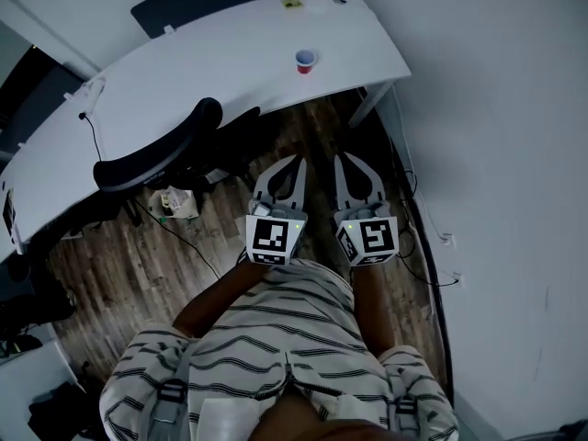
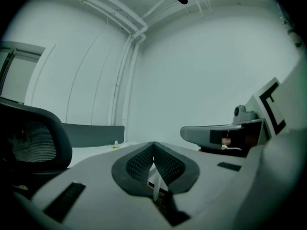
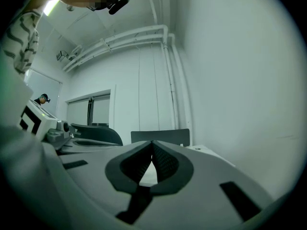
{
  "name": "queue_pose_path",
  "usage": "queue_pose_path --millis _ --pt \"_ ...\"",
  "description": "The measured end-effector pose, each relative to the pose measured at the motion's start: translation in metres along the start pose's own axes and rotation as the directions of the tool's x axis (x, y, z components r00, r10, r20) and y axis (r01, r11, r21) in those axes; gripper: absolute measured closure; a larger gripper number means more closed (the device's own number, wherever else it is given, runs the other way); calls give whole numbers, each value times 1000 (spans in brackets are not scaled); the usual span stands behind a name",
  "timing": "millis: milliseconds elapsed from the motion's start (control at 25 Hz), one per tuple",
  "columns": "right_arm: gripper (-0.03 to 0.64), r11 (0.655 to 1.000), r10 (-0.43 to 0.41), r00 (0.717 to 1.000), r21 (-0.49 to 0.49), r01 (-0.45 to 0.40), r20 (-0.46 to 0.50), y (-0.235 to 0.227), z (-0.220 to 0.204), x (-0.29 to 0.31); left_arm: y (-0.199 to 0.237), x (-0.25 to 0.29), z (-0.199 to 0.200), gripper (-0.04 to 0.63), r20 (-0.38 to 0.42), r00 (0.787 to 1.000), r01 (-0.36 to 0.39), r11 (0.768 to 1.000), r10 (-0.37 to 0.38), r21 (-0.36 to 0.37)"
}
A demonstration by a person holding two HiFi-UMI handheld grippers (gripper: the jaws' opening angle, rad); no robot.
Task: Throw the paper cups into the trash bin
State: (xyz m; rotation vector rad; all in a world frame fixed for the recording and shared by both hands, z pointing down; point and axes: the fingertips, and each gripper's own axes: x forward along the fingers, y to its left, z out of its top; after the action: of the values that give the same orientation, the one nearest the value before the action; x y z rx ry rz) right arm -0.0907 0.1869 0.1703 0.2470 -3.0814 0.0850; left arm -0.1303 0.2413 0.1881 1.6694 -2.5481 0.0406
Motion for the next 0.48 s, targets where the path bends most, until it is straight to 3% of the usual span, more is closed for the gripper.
queue_pose_path --millis 480 --pt "609 1000 -17 998 10 17 -53 -29 -12 56 38 58 -12 571 -37 999 -17 1000 16 -26"
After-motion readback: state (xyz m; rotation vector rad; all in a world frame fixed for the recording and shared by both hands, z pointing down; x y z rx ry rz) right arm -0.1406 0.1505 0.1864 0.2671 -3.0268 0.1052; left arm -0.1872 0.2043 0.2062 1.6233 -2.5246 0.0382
